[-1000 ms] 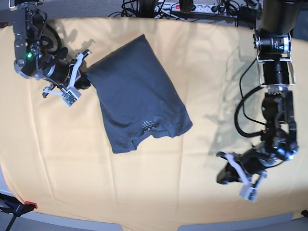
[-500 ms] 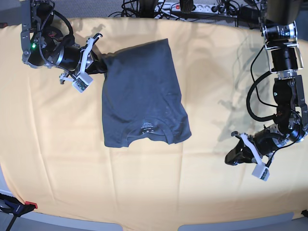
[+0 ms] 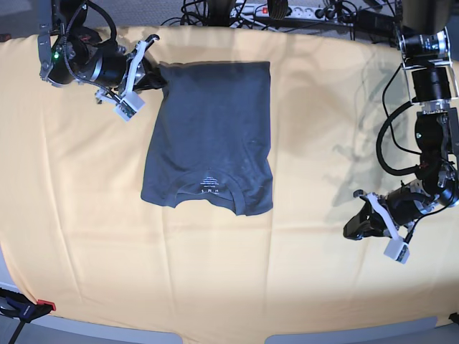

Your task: Fold the T-shirt properly

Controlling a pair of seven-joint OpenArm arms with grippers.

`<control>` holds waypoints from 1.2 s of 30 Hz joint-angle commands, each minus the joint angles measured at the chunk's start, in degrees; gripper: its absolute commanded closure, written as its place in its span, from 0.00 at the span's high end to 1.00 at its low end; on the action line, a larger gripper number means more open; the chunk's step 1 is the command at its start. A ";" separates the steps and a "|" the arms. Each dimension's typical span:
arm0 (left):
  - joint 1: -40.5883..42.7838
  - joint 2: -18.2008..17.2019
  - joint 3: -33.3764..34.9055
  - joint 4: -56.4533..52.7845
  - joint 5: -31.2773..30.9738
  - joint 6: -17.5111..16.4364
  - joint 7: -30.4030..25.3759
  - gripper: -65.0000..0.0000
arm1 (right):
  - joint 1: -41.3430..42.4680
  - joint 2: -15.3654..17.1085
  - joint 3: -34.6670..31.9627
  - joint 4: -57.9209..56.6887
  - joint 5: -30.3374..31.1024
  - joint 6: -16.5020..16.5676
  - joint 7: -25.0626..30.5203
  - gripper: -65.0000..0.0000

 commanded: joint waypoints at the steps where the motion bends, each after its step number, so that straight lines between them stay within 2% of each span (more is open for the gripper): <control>1: -1.55 -1.16 -0.44 0.98 -0.98 -0.04 -0.94 0.00 | 0.35 0.57 0.83 2.23 -1.44 -1.81 1.14 0.00; 3: -1.55 -1.60 -0.46 0.98 -0.98 -0.04 -0.79 0.00 | 0.35 0.59 1.79 4.96 -3.96 -4.74 2.05 0.00; 5: -1.57 -1.84 -0.46 0.98 -1.01 -0.02 -0.83 0.00 | 0.33 0.57 2.64 7.80 -3.54 -5.42 4.72 0.00; 7: -1.55 -1.90 -0.46 0.98 -1.29 -0.02 -0.81 0.00 | 0.35 0.57 2.64 9.81 -1.38 -3.23 7.87 0.00; 9: -1.51 -1.90 -0.44 0.98 -1.18 -0.02 -0.57 0.00 | 0.37 0.55 2.64 10.45 3.04 -0.17 9.92 0.00; 10: -1.42 -1.90 -0.44 0.98 -1.22 -0.02 -0.57 0.00 | 0.35 0.42 2.58 10.40 5.64 0.32 9.97 0.00; 13: -1.40 -1.90 -0.46 0.98 -1.25 0.00 -0.26 0.00 | 0.33 -1.77 2.54 9.92 10.25 0.32 6.47 0.00; 16: -1.40 -1.90 -0.46 0.98 -2.40 0.00 -0.09 0.00 | 0.31 -4.48 2.49 8.31 7.43 0.32 2.14 0.00; 18: -1.42 -1.88 -0.44 0.98 -3.82 -0.02 0.07 0.00 | 0.31 -5.27 2.49 4.81 6.05 0.32 1.77 0.00; 23: -1.42 -1.90 -0.46 0.98 -5.46 -0.02 0.66 0.00 | 0.50 -5.11 2.51 -4.92 4.26 0.32 1.97 0.00; 25: -1.42 -1.90 -0.46 0.98 -5.49 -0.04 1.18 0.00 | 0.48 -5.03 2.64 -4.55 3.34 0.32 1.77 0.00; 28: -1.42 -1.92 -0.46 1.03 -5.75 -0.04 1.81 0.00 | 0.48 -4.83 4.02 0.94 8.02 0.32 1.95 0.00; 32: -1.42 -2.75 -0.72 1.03 -11.19 -0.22 6.75 0.00 | 0.48 -4.85 8.85 11.47 12.33 0.32 1.95 0.00; 36: -1.40 -3.28 -4.57 1.03 -18.38 -2.40 14.47 0.00 | 0.00 -4.87 17.00 16.52 18.23 0.32 1.70 0.00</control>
